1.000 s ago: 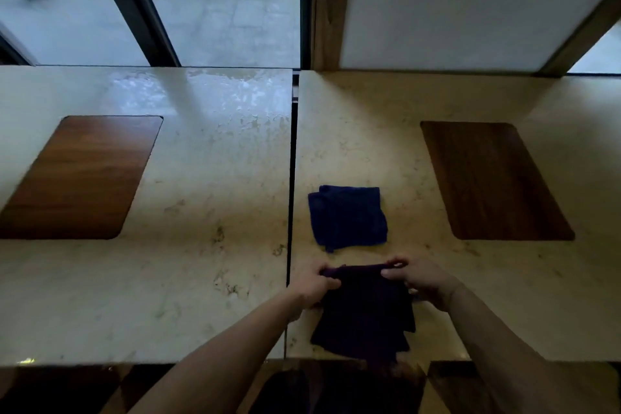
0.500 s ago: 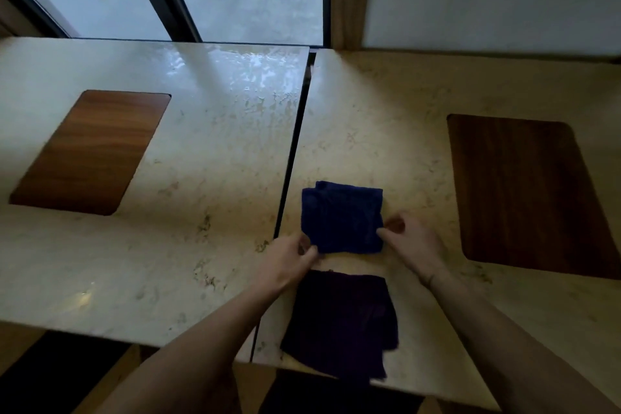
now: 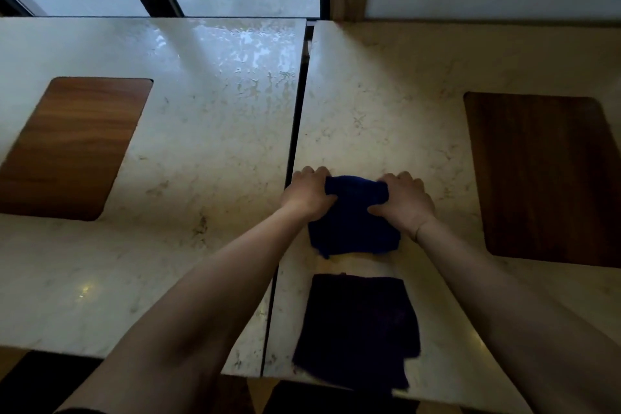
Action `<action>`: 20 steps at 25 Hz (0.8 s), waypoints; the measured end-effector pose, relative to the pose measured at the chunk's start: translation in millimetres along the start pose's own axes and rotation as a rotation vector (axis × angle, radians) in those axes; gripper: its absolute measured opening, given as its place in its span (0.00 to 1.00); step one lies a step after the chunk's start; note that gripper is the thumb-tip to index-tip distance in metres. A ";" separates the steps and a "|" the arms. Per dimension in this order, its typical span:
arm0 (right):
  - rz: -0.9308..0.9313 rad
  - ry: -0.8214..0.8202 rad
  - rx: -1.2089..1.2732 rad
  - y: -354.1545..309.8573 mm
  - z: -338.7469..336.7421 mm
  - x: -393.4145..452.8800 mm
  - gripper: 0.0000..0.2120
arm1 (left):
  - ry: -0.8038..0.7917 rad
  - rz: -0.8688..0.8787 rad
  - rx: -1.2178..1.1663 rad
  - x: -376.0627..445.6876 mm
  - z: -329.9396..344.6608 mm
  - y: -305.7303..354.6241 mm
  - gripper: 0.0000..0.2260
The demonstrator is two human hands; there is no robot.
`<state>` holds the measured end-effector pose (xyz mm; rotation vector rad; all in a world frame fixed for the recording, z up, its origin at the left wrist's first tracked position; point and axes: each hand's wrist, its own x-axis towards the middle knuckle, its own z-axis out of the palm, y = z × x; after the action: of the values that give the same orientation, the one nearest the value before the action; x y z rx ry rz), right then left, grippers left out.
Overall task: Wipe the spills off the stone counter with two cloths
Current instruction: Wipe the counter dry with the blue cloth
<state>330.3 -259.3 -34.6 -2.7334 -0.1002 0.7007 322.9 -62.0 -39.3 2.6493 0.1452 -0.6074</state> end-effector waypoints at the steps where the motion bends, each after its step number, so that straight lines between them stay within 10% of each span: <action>1: 0.014 0.018 0.039 -1.5 -0.1 -2.6 0.27 | 0.025 0.007 -0.005 -1.8 -0.8 -0.1 0.19; 13: -0.025 0.356 0.811 -56.1 -47.0 -93.7 0.14 | 0.107 0.382 -0.563 -74.5 -67.1 -23.6 0.06; 20: -0.115 0.408 0.839 -85.2 -66.8 -147.8 0.11 | 0.245 0.486 -0.630 -122.5 -99.3 -28.2 0.08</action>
<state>233.5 -219.1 115.7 -1.9771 0.1088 0.0852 246.5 4.2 85.0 2.0200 -0.2037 -0.0510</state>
